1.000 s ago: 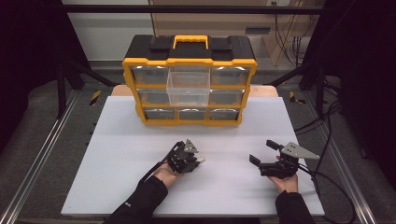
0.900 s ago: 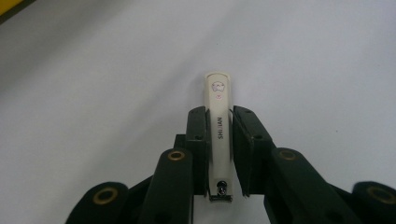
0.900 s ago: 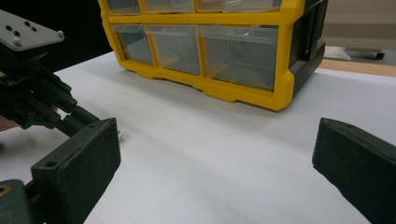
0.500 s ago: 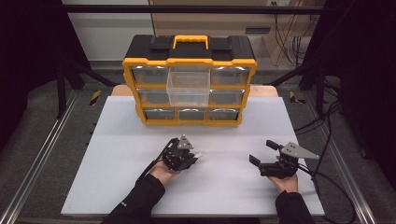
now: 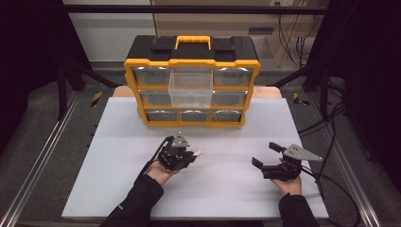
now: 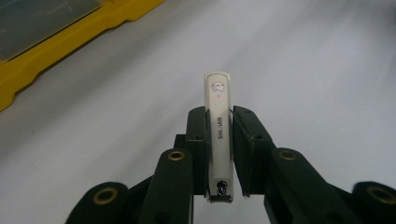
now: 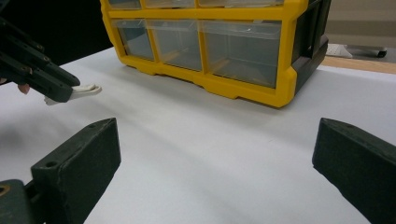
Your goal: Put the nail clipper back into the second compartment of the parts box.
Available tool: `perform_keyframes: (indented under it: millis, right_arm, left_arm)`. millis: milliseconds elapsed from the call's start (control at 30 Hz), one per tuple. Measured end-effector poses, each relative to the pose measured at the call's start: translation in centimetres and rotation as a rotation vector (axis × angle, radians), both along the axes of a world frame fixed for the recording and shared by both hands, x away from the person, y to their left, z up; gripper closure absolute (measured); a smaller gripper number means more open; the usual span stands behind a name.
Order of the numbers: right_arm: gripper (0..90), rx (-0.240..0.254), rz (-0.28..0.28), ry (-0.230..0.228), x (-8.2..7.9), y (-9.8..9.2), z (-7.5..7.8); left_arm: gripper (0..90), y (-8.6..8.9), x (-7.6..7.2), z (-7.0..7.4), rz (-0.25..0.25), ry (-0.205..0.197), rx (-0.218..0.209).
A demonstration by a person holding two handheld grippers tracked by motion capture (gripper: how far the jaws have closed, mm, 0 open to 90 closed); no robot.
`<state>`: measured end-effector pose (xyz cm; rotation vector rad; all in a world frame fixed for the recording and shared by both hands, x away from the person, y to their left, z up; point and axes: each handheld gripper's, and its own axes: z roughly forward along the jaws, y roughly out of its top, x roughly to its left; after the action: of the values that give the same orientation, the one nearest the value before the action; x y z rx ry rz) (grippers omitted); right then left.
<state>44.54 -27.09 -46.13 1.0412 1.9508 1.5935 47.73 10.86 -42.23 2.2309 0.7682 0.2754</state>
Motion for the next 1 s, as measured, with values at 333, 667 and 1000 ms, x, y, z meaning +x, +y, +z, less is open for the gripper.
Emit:
perform_keyframes:
  millis: [333,667,1000]
  right_arm:
    - [1.8,0.003,0.002,0.001,0.0,0.0,0.0]
    - [1.8,-0.002,0.003,-0.003,0.1,0.0,0.0]
    - [1.8,-0.005,0.002,0.000,0.0,0.0,0.0]
  left_arm:
    - [76.5,0.8,-0.3,1.2,0.013,-0.015,-0.037]
    - [76.5,1.7,-0.7,2.8,0.023,-0.036,-0.067]
    - [76.5,3.1,-1.3,4.9,0.041,-0.073,-0.106]
